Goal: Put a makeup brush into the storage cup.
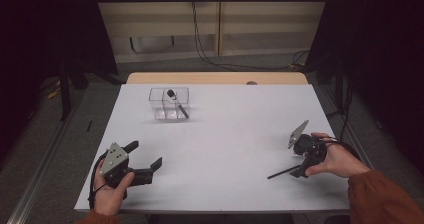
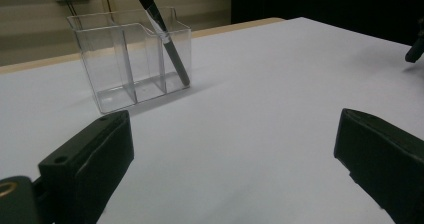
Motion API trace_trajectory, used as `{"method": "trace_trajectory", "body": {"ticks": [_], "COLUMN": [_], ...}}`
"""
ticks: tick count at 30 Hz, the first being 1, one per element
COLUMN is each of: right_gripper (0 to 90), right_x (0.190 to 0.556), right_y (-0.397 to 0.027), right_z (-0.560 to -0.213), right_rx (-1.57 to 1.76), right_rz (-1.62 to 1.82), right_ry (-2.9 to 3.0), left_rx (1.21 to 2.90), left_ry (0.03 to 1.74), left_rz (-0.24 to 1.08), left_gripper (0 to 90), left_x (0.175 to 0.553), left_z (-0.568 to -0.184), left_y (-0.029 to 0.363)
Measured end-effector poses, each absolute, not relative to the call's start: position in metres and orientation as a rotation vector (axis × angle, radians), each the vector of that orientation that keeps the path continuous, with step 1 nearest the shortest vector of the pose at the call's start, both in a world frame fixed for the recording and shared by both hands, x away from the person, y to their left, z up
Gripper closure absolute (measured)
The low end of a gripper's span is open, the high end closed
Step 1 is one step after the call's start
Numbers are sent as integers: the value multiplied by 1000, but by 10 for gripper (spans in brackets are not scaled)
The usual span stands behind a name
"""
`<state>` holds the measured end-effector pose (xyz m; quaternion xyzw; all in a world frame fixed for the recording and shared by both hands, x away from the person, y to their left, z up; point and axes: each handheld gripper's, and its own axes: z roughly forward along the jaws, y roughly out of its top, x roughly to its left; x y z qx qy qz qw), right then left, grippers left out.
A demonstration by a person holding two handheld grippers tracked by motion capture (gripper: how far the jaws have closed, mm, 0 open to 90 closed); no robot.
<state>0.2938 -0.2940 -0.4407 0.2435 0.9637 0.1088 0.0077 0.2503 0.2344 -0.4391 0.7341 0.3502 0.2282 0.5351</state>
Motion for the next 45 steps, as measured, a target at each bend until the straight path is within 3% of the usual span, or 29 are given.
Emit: {"method": "trace_trajectory", "body": {"ticks": [8, 18, 41, 45], "right_gripper": [386, 412, 859, 867], "right_x": [294, 296, 296, 296], "right_y": [-293, -286, -276, -276], "right_z": [-448, -449, -446, -447], "right_rx": [707, 666, 583, 582], "right_rz": [269, 187, 130, 137], "right_ry": [3040, 3065, 3131, 3133], "left_rx": [1759, 1760, 1773, 1772], "left_ry": [821, 829, 821, 821], "left_rz": [549, 550, 550, 549], "left_gripper": [29, 29, 28, 28], "left_x": [250, 251, 252, 252], "left_z": [-439, -441, -442, -442], "left_y": [234, 234, 234, 234]}}
